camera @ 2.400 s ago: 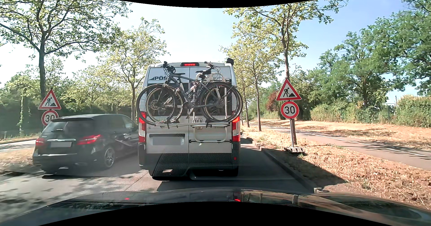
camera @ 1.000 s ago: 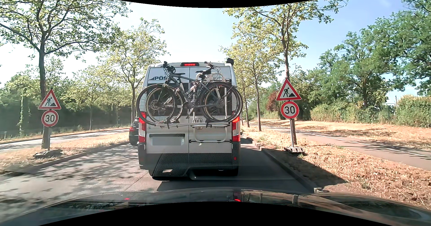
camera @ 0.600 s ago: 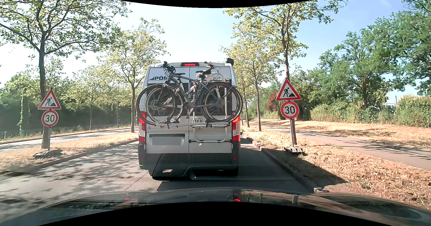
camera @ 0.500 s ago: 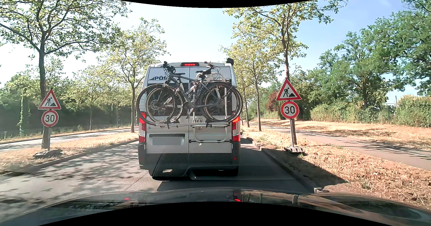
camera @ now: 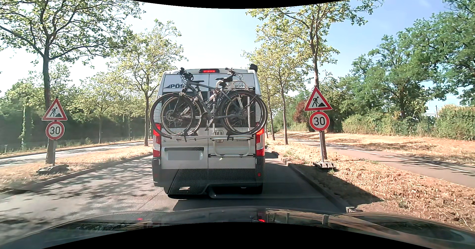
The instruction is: Follow the waypoints while adhering to traffic rules and regulations
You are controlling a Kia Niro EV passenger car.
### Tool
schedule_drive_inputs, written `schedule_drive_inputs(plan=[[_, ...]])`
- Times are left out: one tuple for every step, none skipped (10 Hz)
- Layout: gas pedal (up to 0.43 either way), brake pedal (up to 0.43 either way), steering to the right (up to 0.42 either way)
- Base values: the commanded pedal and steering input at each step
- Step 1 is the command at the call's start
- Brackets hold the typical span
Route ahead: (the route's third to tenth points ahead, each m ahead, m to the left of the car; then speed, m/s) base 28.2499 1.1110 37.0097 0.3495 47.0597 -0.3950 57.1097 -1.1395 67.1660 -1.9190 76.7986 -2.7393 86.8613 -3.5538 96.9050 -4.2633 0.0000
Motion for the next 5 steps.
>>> schedule_drive_inputs(plan=[[0.0, 0.171, -0.011], [0.0, 0.177, -0.011], [0.0, 0.171, -0.011], [0.0, 0.171, -0.011], [0.0, 0.177, -0.011]])
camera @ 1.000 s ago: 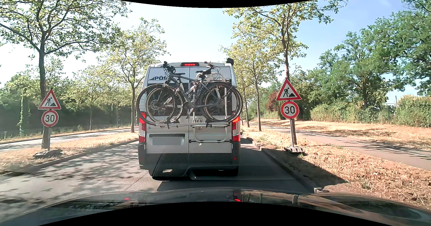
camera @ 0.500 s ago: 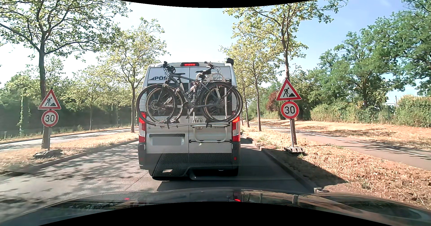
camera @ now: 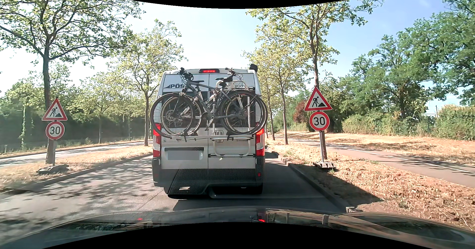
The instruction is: Follow the waypoints while adhering to traffic rules and regulations
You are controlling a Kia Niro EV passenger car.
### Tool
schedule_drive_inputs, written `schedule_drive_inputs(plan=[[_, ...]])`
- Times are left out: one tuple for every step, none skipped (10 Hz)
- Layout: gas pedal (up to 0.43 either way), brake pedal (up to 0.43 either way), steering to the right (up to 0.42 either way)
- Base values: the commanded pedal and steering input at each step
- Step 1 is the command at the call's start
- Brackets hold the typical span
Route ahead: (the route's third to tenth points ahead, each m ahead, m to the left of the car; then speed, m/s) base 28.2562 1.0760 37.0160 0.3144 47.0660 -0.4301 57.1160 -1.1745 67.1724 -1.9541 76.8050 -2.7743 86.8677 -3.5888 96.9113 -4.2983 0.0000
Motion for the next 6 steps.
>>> schedule_drive_inputs(plan=[[0.0, 0.171, -0.011], [0.0, 0.171, -0.011], [0.0, 0.171, -0.011], [0.0, 0.177, -0.011], [0.0, 0.177, -0.011], [0.0, 0.177, -0.011]])
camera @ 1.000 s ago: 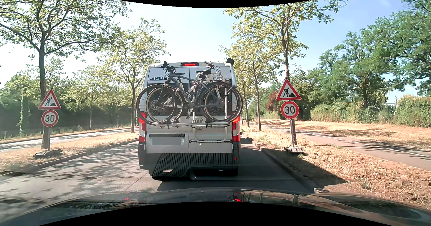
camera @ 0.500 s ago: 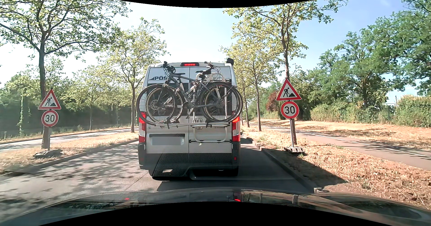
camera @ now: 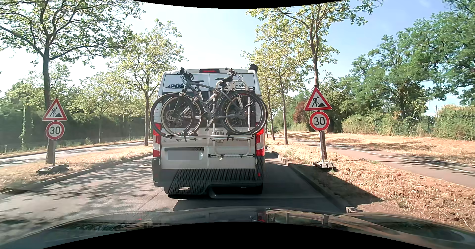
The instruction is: Follow the waypoints while adhering to traffic rules and regulations
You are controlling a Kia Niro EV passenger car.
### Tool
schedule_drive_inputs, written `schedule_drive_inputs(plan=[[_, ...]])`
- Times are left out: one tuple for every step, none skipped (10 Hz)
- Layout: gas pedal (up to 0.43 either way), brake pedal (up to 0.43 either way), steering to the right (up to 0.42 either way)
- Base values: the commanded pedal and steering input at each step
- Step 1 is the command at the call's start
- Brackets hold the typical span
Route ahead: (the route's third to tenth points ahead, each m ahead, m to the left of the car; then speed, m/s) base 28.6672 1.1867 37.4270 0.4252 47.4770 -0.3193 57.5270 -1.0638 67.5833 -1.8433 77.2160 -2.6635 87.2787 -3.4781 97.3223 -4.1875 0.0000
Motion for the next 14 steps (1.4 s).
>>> schedule_drive_inputs(plan=[[0.0, 0.177, -0.011], [0.0, 0.177, -0.011], [0.0, 0.177, -0.012], [0.0, 0.177, -0.012], [0.0, 0.177, -0.012], [0.0, 0.171, -0.012], [0.0, 0.177, -0.012], [0.0, 0.177, -0.012], [0.0, 0.177, -0.012], [0.0, 0.177, -0.012], [0.0, 0.177, -0.012], [0.0, 0.177, -0.012], [0.0, 0.177, -0.012], [0.0, 0.177, -0.012]])
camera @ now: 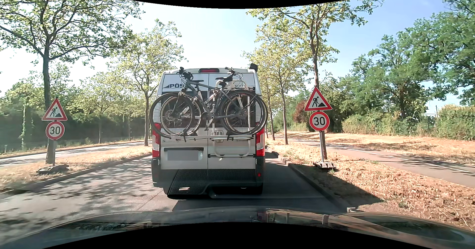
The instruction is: Follow the waypoints while adhering to traffic rules and regulations
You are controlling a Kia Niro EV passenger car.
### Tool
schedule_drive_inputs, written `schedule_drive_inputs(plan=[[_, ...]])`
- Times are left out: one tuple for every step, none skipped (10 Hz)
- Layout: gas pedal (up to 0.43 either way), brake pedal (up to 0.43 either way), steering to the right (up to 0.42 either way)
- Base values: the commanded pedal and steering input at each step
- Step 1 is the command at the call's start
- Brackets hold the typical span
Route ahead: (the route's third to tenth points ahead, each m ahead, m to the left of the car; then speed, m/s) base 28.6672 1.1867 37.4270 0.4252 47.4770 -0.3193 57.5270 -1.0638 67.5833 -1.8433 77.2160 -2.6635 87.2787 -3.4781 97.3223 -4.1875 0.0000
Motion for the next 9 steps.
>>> schedule_drive_inputs(plan=[[0.0, 0.177, -0.012], [0.0, 0.177, -0.012], [0.0, 0.177, -0.012], [0.0, 0.177, -0.012], [0.0, 0.177, -0.012], [0.0, 0.177, -0.012], [0.0, 0.177, -0.012], [0.0, 0.177, -0.012], [0.0, 0.177, -0.012]])
